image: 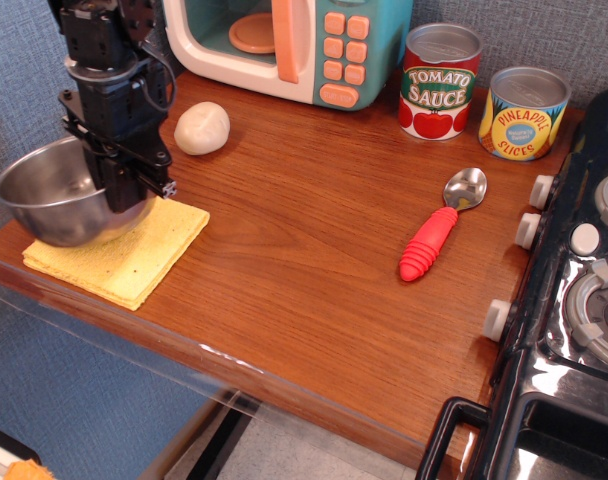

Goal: Move the pot and place on yellow towel

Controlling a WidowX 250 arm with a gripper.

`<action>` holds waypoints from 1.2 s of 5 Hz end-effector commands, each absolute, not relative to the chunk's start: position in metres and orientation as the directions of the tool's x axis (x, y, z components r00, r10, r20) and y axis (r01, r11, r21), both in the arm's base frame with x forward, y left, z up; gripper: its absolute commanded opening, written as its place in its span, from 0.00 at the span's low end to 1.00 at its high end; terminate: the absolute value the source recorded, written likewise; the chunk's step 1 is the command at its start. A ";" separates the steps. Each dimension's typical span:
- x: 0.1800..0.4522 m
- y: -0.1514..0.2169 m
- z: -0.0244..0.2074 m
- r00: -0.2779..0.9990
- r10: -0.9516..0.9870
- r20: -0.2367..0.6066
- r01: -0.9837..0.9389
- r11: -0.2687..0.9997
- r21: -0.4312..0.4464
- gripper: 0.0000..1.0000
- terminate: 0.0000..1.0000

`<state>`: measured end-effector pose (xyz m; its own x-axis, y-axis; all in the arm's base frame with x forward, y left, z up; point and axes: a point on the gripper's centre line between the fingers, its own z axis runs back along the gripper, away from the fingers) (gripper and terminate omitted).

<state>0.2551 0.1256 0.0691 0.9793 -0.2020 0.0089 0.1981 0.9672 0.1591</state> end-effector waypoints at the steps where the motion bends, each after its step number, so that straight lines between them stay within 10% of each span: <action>1: 0.254 0.121 0.081 0.980 -0.198 0.012 0.192 0.964 0.185 1.00 0.00; 4: 0.256 0.086 0.139 0.964 -0.248 0.101 0.245 0.969 0.041 1.00 0.00; 6: 0.259 0.083 0.137 0.977 -0.188 0.104 0.182 0.981 0.066 1.00 0.00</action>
